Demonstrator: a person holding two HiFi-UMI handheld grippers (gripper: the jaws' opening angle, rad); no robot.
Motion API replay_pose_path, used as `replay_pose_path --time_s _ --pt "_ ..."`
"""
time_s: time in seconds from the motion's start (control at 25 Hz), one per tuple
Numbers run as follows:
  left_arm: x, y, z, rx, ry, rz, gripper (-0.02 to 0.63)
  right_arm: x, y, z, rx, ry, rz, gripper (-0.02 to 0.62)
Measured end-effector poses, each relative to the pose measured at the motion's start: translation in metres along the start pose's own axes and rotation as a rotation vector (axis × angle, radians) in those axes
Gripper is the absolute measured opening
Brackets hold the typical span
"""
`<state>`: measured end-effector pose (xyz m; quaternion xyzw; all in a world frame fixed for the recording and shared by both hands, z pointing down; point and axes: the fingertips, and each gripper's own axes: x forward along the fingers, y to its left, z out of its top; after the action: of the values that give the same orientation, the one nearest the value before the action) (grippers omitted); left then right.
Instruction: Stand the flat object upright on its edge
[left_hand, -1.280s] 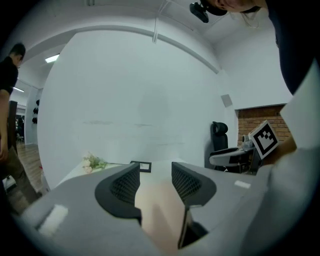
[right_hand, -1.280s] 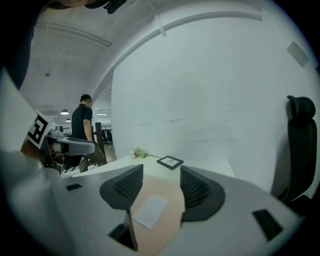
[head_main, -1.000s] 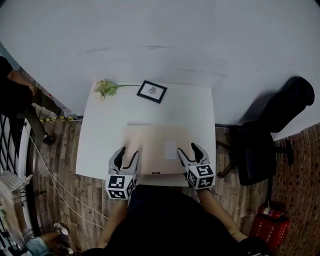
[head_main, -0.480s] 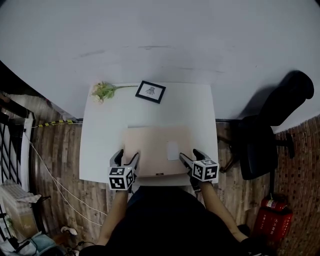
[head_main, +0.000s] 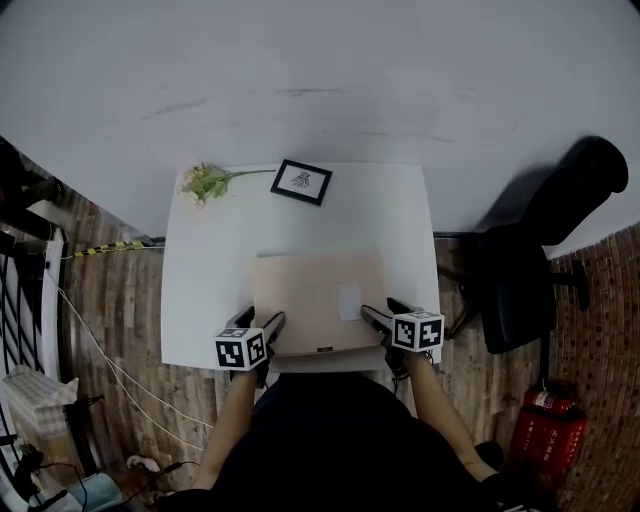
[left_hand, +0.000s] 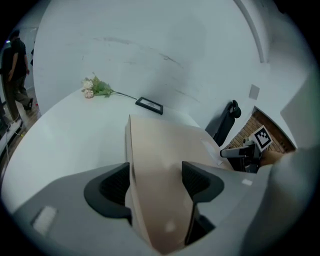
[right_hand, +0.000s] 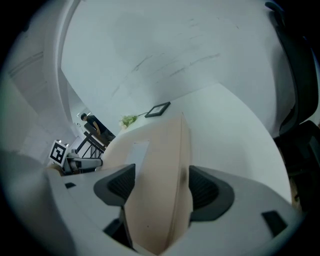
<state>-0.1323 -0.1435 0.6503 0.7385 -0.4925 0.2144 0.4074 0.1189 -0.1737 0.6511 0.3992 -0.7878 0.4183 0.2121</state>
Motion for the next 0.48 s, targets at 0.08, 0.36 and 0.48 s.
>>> replay_pose_path --time_s 0.08,0.36,0.48 --pt "0.0008 0.0004 -0.0006 -0.024 -0.006 -0.011 0.318 0.0015 -0.0013 -0.0038 0.019 0.012 0.008 0.302" --pt "0.0024 0.0012 0.0 -0.045 -0.01 -0.002 0.318 0.001 -0.0061 -0.0046 0.014 0.03 -0.017 0.302" --pt "0.0031 0.0017 -0.0001 -0.047 -0.014 0.005 0.318 -0.0021 -0.0033 -0.0017 0.004 0.02 -0.014 0.301"
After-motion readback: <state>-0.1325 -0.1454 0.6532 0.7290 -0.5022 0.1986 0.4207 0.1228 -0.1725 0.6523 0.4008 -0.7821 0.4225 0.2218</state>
